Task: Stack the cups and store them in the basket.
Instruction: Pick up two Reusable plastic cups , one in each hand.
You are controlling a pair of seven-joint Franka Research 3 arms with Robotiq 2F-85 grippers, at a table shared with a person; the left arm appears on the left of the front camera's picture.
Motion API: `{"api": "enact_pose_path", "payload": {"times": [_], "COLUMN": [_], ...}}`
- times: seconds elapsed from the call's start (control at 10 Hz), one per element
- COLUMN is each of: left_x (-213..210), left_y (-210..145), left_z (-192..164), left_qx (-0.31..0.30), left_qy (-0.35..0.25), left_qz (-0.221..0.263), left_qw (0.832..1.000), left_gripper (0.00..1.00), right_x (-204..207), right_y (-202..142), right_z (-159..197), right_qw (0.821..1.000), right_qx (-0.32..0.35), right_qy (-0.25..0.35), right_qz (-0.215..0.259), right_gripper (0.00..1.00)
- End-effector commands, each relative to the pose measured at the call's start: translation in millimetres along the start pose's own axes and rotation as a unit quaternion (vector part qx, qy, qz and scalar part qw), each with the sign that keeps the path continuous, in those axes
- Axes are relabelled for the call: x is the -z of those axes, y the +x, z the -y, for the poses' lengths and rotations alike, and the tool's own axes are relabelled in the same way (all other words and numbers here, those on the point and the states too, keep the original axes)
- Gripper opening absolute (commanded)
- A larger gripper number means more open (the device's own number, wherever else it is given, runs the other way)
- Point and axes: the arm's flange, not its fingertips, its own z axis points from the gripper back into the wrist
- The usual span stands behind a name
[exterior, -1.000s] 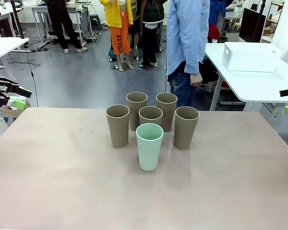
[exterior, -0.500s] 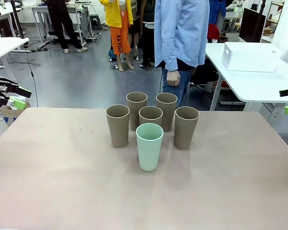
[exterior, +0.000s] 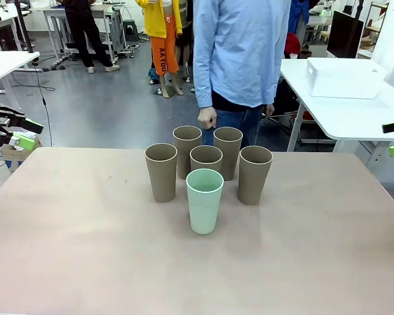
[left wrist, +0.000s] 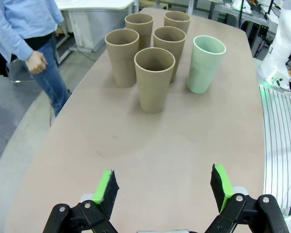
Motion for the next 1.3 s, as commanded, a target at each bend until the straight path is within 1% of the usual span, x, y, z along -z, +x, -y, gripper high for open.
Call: {"api": "enact_pose_path", "payload": {"times": [0.0,1.2], "left_x": [-1.1,-1.1], "left_y": [0.4,0.4], "left_z": [0.1,0.1], "left_qx": [0.009,0.009], "left_qy": [-0.001,-0.001], "left_qz": [0.012,0.012], "left_qw": [1.000,1.000], "left_gripper": [1.00,1.00], "right_x": [0.2,0.2], "right_y": [1.4,1.4], "right_z": [3.9,3.9], "right_qw": [1.000,1.000], "right_qx": [-0.014,-0.014], "right_qy": [-0.002,-0.002], "right_qz": [0.015,0.015], "right_gripper": [1.00,1.00]}}
